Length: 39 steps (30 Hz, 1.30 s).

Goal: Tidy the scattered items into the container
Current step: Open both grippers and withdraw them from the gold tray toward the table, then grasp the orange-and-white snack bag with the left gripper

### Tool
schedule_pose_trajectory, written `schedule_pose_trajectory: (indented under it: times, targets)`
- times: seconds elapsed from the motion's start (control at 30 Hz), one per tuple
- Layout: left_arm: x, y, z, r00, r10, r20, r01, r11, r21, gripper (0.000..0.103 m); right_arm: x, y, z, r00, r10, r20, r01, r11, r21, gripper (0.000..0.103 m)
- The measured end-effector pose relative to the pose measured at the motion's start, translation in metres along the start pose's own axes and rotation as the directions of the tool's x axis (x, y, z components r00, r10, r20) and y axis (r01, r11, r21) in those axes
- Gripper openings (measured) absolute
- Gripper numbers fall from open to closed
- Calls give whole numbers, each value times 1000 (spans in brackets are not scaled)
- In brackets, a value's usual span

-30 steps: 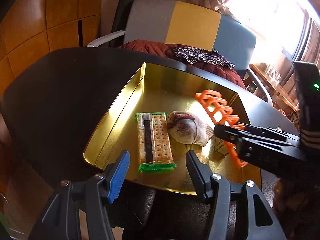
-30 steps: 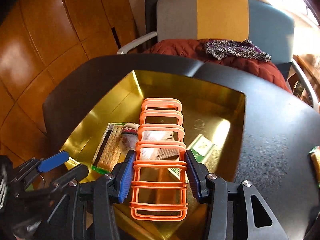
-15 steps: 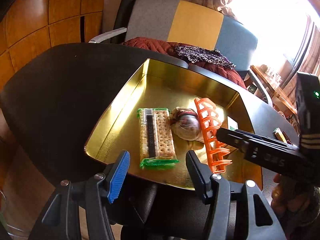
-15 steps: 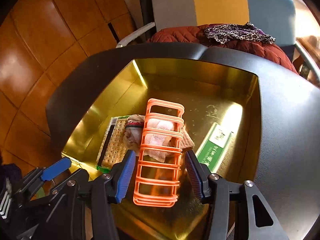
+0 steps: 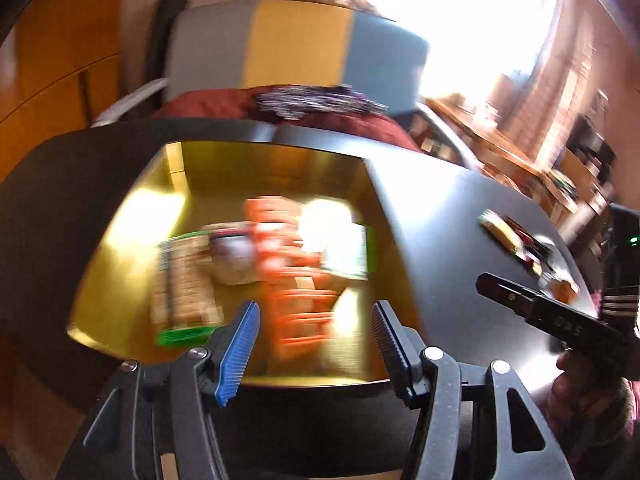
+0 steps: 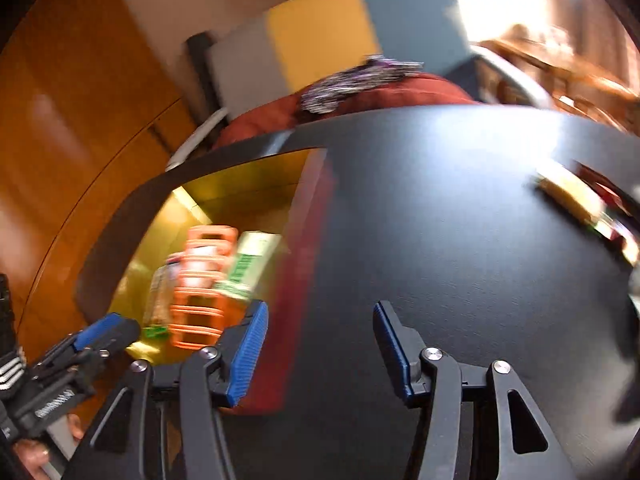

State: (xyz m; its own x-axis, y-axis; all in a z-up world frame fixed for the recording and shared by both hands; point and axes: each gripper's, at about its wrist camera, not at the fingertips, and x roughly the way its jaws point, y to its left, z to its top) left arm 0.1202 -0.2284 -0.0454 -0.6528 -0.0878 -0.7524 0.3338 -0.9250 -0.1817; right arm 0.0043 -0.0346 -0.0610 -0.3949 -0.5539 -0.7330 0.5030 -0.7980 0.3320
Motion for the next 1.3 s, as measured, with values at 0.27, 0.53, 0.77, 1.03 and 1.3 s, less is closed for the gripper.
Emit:
schedule_pose_trajectory:
  times: [0.27, 0.53, 0.77, 1.03, 1.3]
  targets:
    - [25, -105, 14, 990, -125, -59, 135, 968, 212, 59, -62, -122, -31, 979, -190, 67, 170, 957, 235, 57]
    - [53, -204, 7, 966, -210, -154, 255, 884, 392, 60, -129, -215, -70, 933, -338, 124, 249, 855, 455, 57]
    - [74, -270, -4, 945, -236, -226, 320, 809, 493, 62, -146, -238, -81, 905, -409, 122, 309, 825, 472, 61]
    - [87, -342, 13, 907, -320, -274, 421, 680, 600, 65, -155, -252, -86, 887, -440, 141, 330, 817, 474, 63]
    - [118, -417, 20, 865, -360, -350, 499, 538, 680, 66, -158, -264, -89, 881, -446, 155, 330, 817, 473, 65]
